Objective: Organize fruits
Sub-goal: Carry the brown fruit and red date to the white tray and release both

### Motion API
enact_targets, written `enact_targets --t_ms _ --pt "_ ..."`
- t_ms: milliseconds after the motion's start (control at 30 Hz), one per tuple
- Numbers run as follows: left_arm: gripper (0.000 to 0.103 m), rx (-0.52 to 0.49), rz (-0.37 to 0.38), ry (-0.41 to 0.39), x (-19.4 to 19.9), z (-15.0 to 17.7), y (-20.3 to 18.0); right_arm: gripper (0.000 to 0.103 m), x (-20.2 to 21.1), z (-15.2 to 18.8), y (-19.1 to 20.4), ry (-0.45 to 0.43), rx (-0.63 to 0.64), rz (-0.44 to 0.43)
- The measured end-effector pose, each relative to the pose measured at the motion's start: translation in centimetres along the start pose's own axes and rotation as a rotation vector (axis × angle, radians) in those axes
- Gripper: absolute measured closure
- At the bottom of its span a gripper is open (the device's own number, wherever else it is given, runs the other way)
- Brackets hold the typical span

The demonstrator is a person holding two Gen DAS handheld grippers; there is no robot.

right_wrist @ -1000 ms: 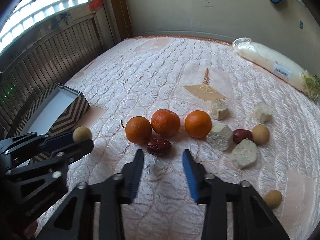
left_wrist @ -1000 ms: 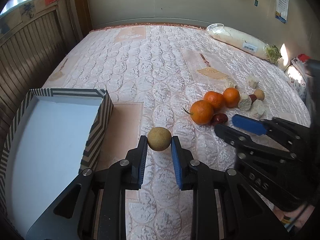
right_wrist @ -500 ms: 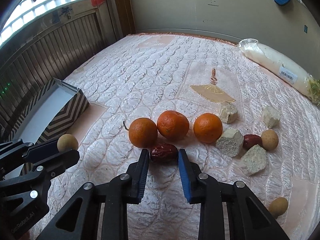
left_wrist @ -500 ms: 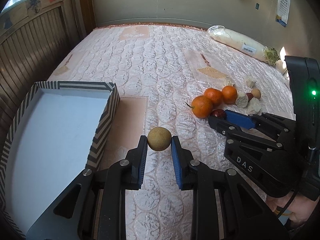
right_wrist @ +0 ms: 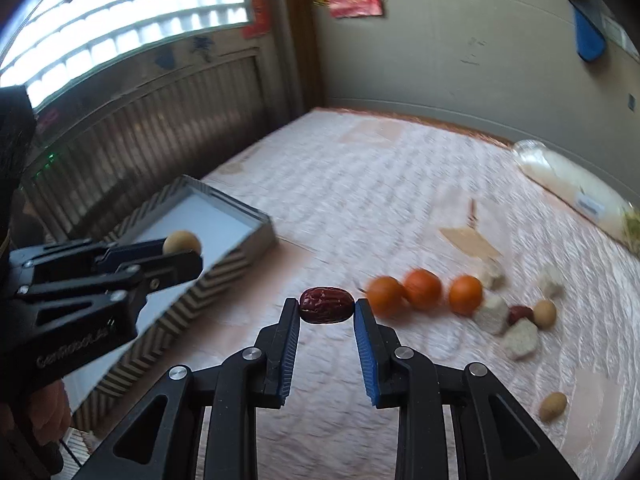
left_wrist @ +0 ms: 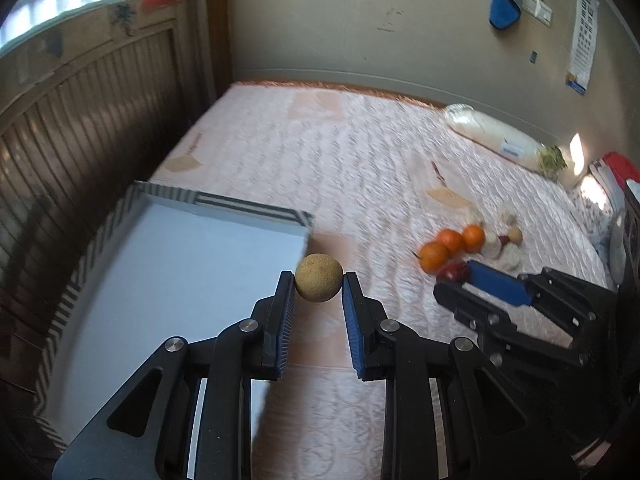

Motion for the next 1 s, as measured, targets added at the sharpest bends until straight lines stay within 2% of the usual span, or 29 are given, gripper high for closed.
enact_targets --t_ms 200,400,700,1000 --pt "0.08 0.035 -0.067 0.0 0.0 -1.0 3.6 0.076 -1.1 -1.7 3.7 -0.003 0.062 -0.055" --pt "0.08 0.098 -0.123 0.058 -2.8 -1.4 7.2 0.076 -4.3 -3.3 6.4 0.029 0.099 -0.112" --pt "0.08 0.203 -0.148 0.16 -6.9 -1.0 11.1 0.076 -8.8 -5.1 9.4 0.085 0.175 -0.158" --pt "0.08 0.244 -0.161 0.185 -7.7 -0.7 12.5 0.076 -12.6 -5.1 11.8 0.157 0.221 -0.186"
Point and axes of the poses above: each gripper's, at about its wrist camera, not at the fingertips, and x roughly against the way its jaws point, y to its left, z to its underside, the point moved 1 cm from there along -x, roughly the way its jaws point, and after that the axes turned 1 degree about z, right-handed, at the moved point
